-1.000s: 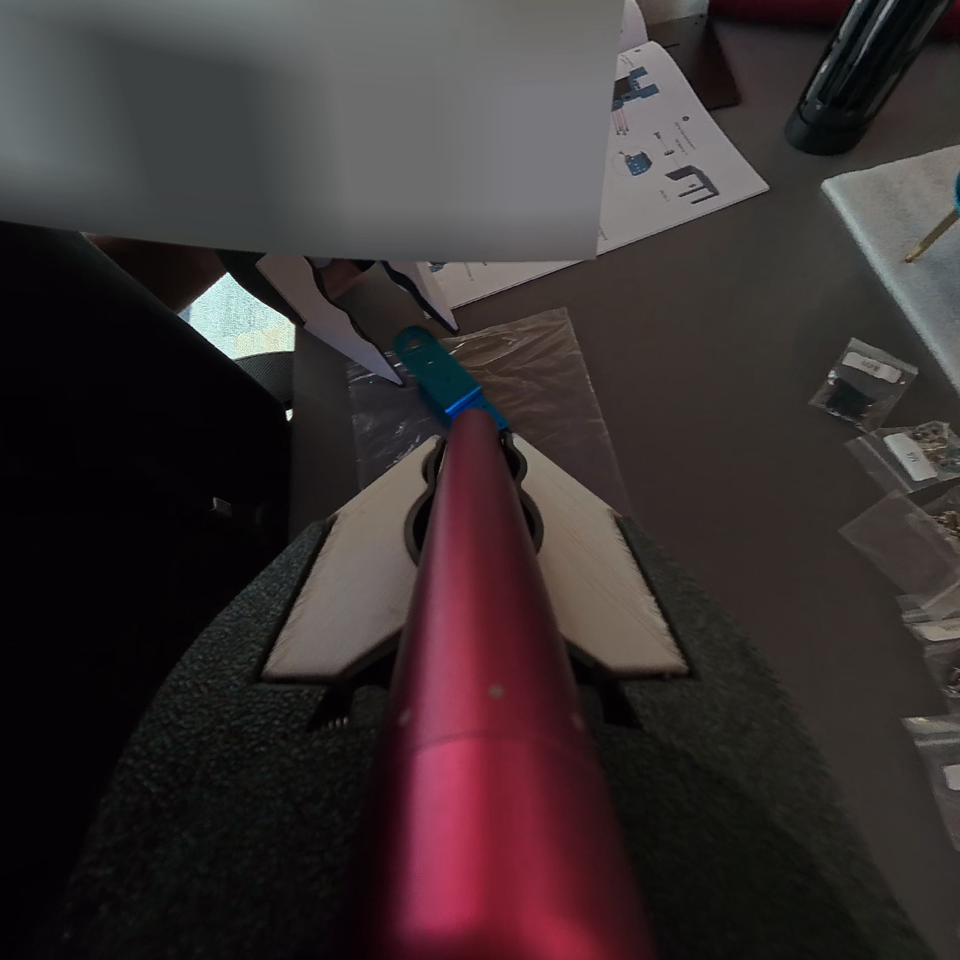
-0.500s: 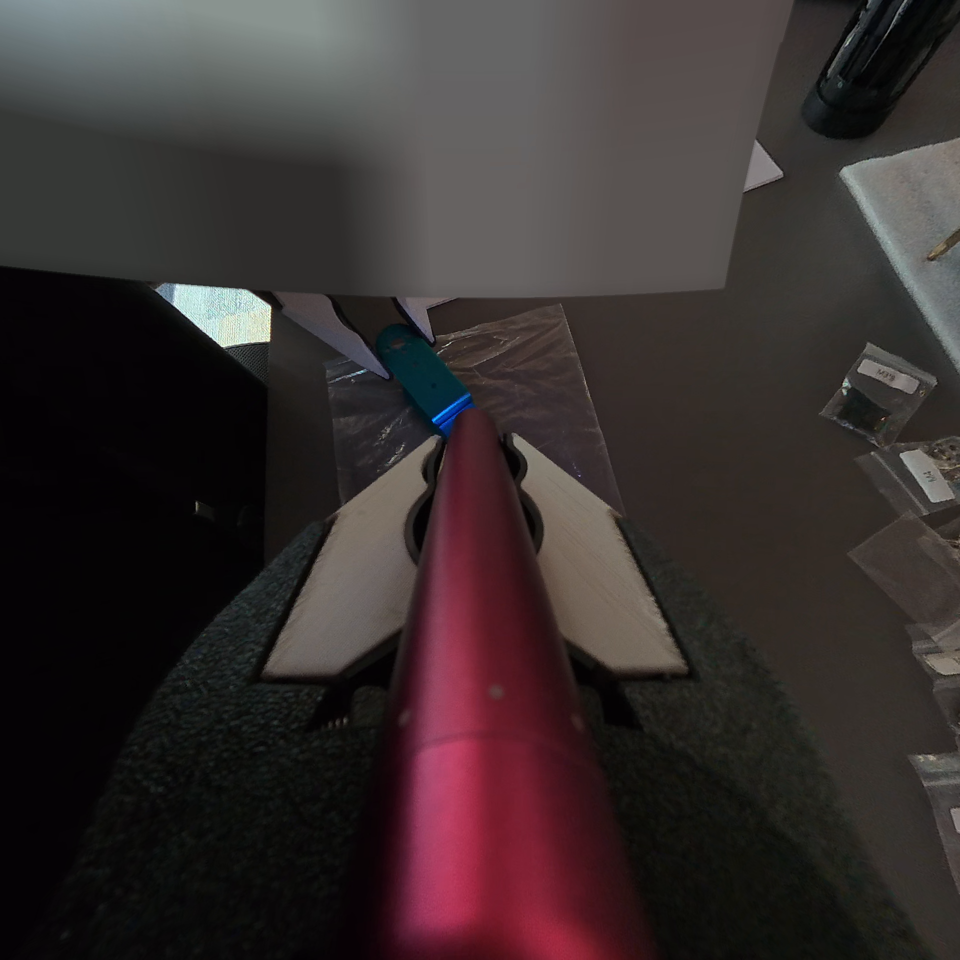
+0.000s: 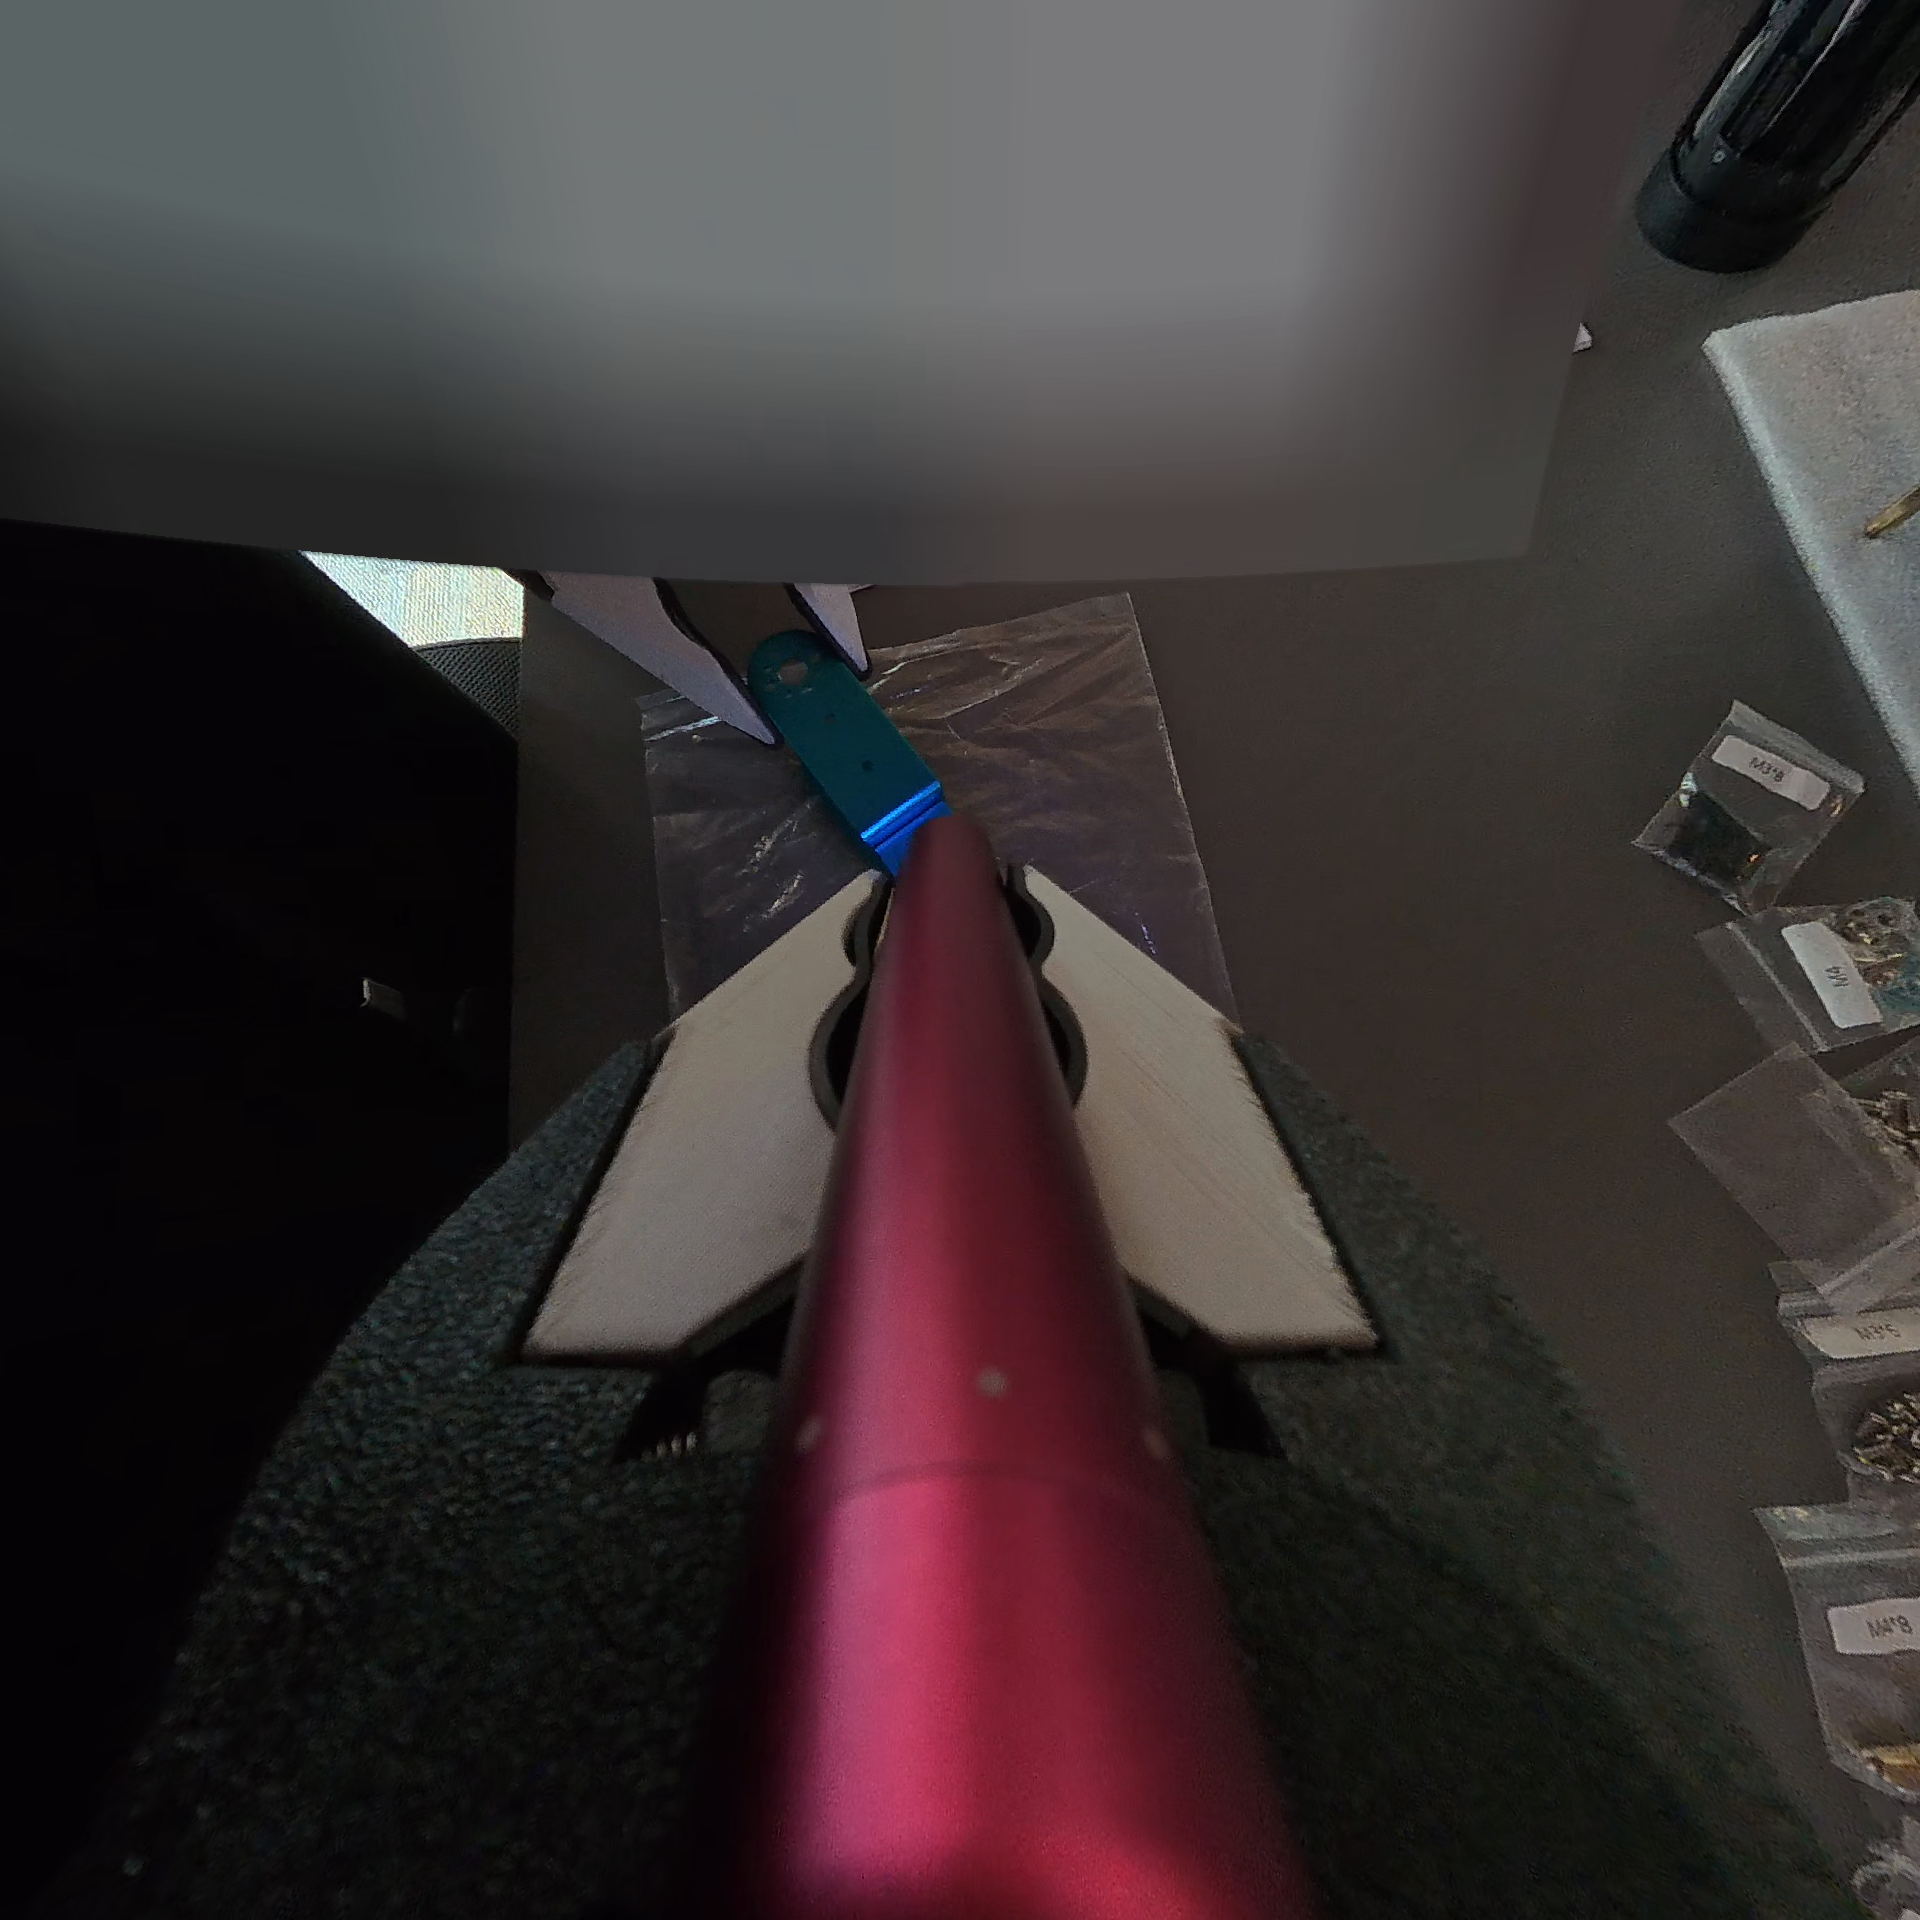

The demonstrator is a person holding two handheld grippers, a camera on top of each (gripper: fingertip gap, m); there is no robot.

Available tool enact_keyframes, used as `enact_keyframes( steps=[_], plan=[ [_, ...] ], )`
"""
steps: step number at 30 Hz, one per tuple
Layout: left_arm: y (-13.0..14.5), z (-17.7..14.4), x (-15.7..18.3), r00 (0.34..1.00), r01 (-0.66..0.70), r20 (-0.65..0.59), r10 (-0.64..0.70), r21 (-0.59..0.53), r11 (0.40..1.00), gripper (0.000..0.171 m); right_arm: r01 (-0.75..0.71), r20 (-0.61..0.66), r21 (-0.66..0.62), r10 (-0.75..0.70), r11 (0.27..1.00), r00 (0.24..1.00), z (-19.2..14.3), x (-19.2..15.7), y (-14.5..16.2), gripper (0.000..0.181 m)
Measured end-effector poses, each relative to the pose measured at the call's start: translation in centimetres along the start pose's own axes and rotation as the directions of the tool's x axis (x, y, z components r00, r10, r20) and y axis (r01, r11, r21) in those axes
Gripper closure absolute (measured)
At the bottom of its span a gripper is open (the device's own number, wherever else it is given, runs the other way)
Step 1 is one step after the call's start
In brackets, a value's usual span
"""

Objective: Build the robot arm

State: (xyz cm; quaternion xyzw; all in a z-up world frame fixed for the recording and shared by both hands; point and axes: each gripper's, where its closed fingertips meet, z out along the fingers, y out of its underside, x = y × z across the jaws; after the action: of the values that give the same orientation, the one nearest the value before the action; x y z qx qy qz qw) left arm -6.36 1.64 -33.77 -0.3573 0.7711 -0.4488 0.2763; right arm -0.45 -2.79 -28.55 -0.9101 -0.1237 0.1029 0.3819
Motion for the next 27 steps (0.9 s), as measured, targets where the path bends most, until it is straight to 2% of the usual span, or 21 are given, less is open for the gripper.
enact_keyframes(
  steps=[27],
  plan=[
    [-0.04,0.03,-0.1,1.0,-0.015,0.014,0.015,0.002,1.0,0.146,0.037,-0.018,-0.05,-0.037,0.998,0.999,0.27,-0.07,-0.21,0.158]
  ],
)
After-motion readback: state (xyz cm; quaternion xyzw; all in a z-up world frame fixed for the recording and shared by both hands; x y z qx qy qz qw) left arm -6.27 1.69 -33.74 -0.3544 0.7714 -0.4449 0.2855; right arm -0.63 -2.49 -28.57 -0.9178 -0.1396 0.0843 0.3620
